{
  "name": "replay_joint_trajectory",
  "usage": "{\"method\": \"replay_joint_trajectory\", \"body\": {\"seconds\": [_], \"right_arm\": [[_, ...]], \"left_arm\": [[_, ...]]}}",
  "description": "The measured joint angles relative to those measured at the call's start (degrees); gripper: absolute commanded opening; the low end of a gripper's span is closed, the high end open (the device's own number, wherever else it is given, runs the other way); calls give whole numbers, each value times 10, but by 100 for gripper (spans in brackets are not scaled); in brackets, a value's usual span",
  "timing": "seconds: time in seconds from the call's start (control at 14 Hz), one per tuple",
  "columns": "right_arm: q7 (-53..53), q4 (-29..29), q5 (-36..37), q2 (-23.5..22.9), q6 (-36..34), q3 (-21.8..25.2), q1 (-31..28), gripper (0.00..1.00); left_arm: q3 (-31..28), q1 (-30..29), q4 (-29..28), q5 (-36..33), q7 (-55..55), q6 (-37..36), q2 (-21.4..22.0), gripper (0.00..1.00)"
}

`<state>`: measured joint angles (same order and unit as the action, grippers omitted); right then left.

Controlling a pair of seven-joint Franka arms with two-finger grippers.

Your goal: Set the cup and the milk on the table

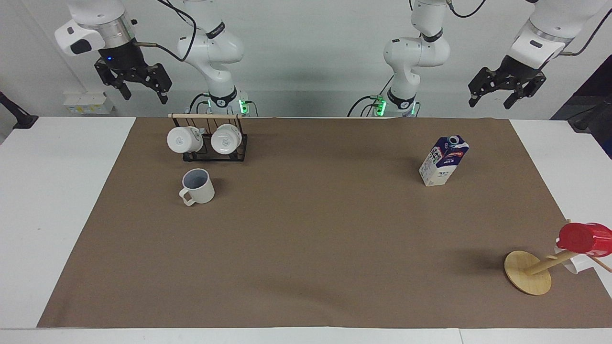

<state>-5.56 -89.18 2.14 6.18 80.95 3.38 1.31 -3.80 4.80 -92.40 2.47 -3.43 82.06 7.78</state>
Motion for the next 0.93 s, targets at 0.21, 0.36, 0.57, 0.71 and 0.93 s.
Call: {"method": "replay_joint_trajectory", "body": {"seconds": [0.21,0.36,0.57,0.71,0.93], "right_arm": [[0,-2,0,0,0,0,0,100],[-1,-7,0,1,0,0,0,100],[-1,-14,0,2,13,0,0,100],[-1,-21,0,2,30,0,0,100],[-14,-54,-1,2,68,-1,2,100]], "left_arm": [[0,0,-21,0,0,5,7,100],[0,0,-28,0,0,11,7,100],[0,0,-30,0,0,14,7,100],[0,0,-31,0,0,15,7,100],[0,0,-32,0,0,15,9,100]]}}
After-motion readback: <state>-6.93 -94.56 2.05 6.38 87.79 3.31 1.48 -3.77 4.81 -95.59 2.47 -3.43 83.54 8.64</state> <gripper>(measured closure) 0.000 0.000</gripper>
